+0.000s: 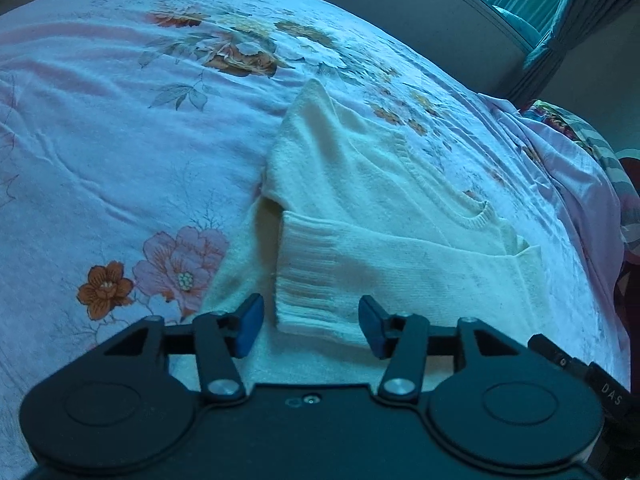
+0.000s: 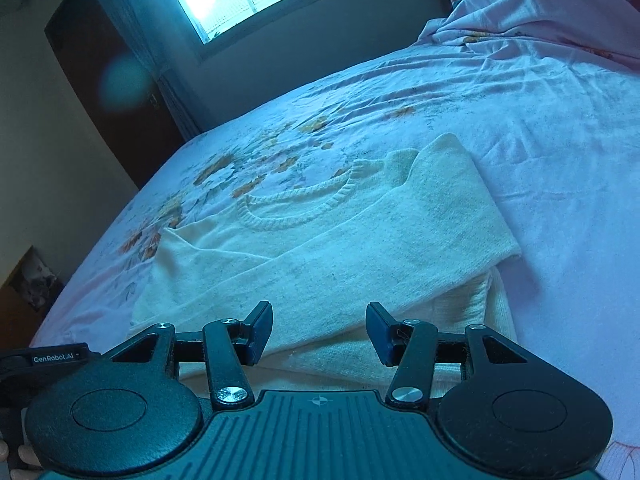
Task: Fold small clothes
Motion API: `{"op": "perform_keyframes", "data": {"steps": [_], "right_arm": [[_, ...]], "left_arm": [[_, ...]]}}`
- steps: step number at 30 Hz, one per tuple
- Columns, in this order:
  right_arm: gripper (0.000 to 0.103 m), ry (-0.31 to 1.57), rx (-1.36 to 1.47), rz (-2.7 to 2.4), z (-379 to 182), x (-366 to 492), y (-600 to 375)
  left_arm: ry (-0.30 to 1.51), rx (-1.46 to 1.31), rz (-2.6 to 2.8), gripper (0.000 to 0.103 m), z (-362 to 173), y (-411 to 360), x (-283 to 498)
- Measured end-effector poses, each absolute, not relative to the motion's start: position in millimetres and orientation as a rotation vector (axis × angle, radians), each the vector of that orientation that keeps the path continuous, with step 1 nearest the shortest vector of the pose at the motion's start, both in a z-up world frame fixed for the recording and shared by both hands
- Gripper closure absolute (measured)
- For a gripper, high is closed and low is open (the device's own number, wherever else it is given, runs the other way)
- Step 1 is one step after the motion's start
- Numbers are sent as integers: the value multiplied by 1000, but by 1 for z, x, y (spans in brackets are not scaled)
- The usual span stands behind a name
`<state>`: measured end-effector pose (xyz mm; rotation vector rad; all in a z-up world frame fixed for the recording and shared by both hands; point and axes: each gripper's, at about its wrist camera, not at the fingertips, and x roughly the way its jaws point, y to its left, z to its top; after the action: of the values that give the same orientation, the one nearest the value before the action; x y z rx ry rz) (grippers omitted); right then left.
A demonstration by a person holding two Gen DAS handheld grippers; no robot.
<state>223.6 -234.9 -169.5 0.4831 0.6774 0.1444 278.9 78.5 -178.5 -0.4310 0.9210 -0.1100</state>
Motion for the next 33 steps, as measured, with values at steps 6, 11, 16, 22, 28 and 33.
{"op": "perform_keyframes", "data": {"steps": [6,11,16,22,28,33], "right_arm": [[51,696,494,152,-177,215,-233],[51,683,493,157,-174,215,-231],[51,674,449,164,-167,225,-225],[51,721,385,154,-177,241,-220],[52,710,314,40,-181,251,-235],[52,800,246,44,-189,266,-239]], "left_arm": [[941,-469,-77,97,-190,78,285],[865,-440,-66,99,-172,76,277],[901,-434,-43,99,-185,87,280],[909,-345,-46,91,-187,81,283],[811,-311,-20,81,-154,87,261],[869,-221,-77,79,-166,57,294]]}}
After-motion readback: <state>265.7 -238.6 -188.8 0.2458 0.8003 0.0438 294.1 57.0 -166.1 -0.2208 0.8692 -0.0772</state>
